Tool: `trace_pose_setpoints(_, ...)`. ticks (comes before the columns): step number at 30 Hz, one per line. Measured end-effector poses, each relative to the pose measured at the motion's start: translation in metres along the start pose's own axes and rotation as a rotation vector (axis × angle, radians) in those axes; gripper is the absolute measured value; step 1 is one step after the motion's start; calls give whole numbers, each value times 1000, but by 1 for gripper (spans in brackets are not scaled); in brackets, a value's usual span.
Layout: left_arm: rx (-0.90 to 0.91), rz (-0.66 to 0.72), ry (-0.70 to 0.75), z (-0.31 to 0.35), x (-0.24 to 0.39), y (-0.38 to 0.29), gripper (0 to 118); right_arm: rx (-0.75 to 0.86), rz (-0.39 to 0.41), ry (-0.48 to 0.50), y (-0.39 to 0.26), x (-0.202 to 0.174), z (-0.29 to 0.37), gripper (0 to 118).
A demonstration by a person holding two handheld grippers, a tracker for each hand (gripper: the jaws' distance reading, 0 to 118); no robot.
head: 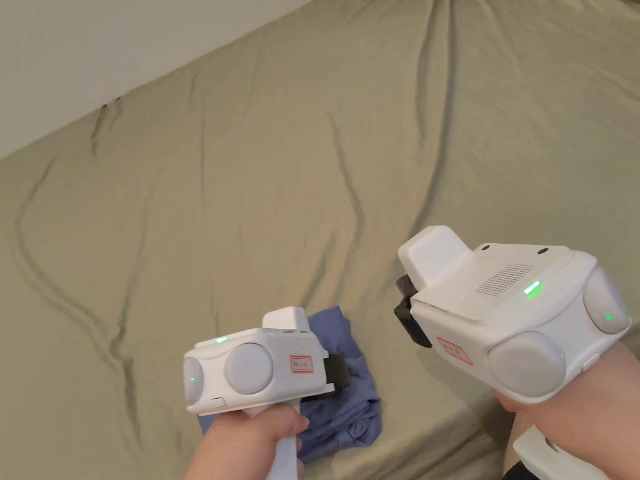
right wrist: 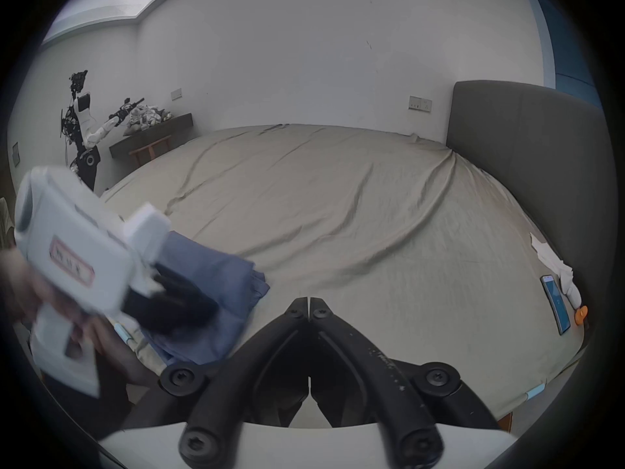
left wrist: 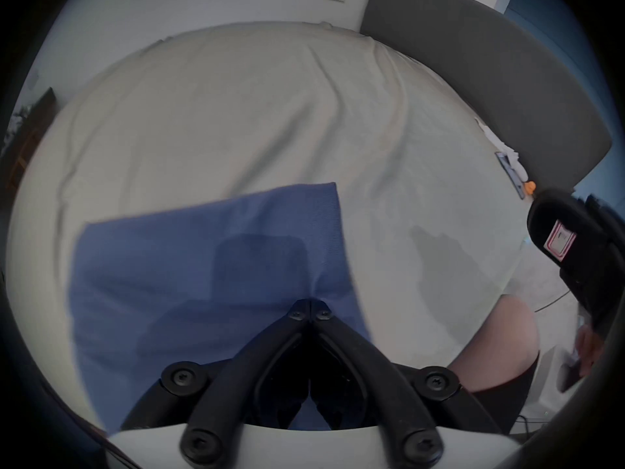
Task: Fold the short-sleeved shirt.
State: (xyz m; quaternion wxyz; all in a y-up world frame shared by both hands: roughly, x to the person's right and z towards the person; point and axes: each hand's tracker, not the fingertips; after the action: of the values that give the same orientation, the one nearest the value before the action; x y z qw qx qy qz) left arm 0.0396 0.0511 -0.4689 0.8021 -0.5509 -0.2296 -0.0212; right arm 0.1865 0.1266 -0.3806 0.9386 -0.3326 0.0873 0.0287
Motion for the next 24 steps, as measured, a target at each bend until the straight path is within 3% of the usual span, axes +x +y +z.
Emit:
trace_pose_setpoints(4, 61, -85, -39, 5, 6, -6, 0, -6, 26, 6, -3, -4, 0, 1)
trace_pose_setpoints(7, 168, -5, -214, 55, -10, -2, 0, -40, 53, 16, -8, -12, -5, 1)
trace_pose_setpoints(9, 297, -10, -199, 89, -27, -8, 0, -65, 50, 37, -9, -20, -8, 1)
trace_pose_setpoints(12, 380, -1, -148, 123, -67, -23, 0, -116, -70, 204, 5, -34, -28, 0)
trace_pose_setpoints(16, 401, 157, -225, 146, -140, -38, 0, -222, -249, 580, 29, -51, -88, 0)
trace_pose_setpoints(19, 395, 263, -217, 151, -185, -47, 0, -329, -245, 600, 28, -51, -138, 0)
trace_pose_setpoints(22, 410, 347, -293, 160, -215, -51, 0, -480, -368, 615, 3, -35, -171, 0)
trace_pose_setpoints(24, 399, 414, -413, 157, -231, -50, 0, -465, -460, 672, -12, -25, -176, 0)
